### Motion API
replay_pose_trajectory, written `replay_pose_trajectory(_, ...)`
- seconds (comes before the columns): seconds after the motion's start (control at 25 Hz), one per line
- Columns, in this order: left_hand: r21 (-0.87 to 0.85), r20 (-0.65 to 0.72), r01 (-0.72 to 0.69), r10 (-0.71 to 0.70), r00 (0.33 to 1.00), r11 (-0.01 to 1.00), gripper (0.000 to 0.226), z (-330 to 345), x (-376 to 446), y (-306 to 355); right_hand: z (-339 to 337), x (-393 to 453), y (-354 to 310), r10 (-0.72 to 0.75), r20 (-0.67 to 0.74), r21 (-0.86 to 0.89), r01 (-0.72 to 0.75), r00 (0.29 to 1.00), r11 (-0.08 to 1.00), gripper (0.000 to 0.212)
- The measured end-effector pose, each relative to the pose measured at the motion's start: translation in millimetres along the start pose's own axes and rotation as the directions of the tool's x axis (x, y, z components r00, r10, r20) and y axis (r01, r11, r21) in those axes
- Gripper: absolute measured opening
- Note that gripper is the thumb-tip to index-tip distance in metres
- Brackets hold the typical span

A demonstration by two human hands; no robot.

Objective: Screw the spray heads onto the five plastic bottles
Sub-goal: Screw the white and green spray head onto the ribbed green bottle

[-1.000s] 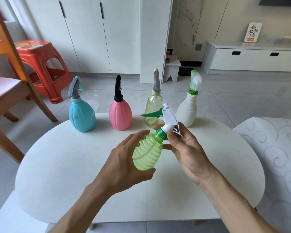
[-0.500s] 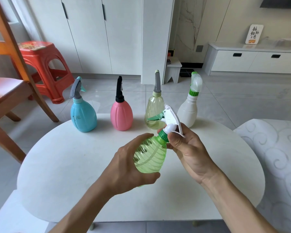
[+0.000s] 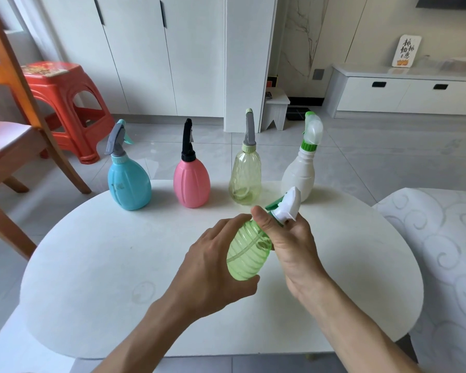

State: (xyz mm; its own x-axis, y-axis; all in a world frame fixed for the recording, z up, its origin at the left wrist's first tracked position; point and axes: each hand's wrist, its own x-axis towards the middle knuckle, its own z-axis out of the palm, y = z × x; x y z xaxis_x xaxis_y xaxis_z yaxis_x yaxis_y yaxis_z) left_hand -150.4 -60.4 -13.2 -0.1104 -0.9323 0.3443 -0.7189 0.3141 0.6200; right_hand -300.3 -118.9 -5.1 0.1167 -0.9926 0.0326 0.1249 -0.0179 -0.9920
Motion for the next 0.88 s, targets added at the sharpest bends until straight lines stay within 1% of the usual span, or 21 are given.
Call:
replay_pose_trajectory(0.04, 0.043, -0.013, -0.008, 0.008, 1.0, 0.999, 0.091, 0, 1, -1, -1, 0, -1, -0.011, 0.003, -0.027, 0.011, 1.0, 1.0, 0.043)
replay_pose_trajectory(0.12, 0.104, -0.046, -0.002, 0.007, 0.999, 0.995, 0.092, -3, 3, -4, -7, 2, -5, -0.011, 0.086, -0.045, 0.015, 0.996, 0.999, 0.031)
replay_pose_trajectory(0.2, 0.16, -0.065, -0.013, 0.024, 0.998, 0.987, 0.091, -7, 5, -5, -14, 3, -8, 0.004, 0.176, -0.01, -0.002, 0.984, 1.0, 0.025)
replay_pose_trajectory(0.24, 0.192, -0.073, -0.027, 0.042, 0.996, 0.981, 0.09, -8, 5, -5, -16, 4, -9, 0.01, 0.198, 0.015, -0.013, 0.98, 1.0, 0.023)
replay_pose_trajectory(0.4, 0.296, -0.103, -0.081, 0.117, 0.988, 0.952, 0.088, -9, 2, -5, -12, 1, -7, 0.092, 0.173, 0.066, -0.105, 0.981, 0.992, 0.034)
replay_pose_trajectory(0.56, 0.345, -0.117, -0.085, 0.133, 0.984, 0.935, 0.087, -9, 4, -6, -12, 2, -7, 0.229, 0.186, 0.112, -0.253, 0.955, 0.961, 0.05)
replay_pose_trajectory(0.64, 0.355, -0.106, -0.084, 0.129, 0.986, 0.931, 0.088, -8, 4, -7, -11, 3, -7, 0.209, 0.183, 0.128, -0.234, 0.961, 0.964, 0.048)
replay_pose_trajectory(0.72, 0.325, -0.079, -0.074, 0.105, 0.991, 0.943, 0.089, -7, 3, -7, -10, 3, -6, 0.158, 0.169, 0.174, -0.188, 0.973, 0.967, 0.044)
replay_pose_trajectory(0.76, 0.282, -0.072, -0.057, 0.081, 0.994, 0.958, 0.089, -6, 3, -6, -9, 2, -5, 0.143, 0.181, 0.209, -0.181, 0.973, 0.961, 0.042)
replay_pose_trajectory(0.8, 0.214, -0.07, -0.033, 0.049, 0.996, 0.976, 0.09, -5, 3, -5, -9, 3, -4, 0.124, 0.21, 0.234, -0.173, 0.97, 0.957, 0.04)
replay_pose_trajectory(0.88, 0.025, -0.062, 0.031, -0.029, 0.998, 0.999, 0.089, -6, 3, -3, -11, 4, -5, 0.069, 0.262, 0.232, -0.132, 0.962, 0.964, 0.04)
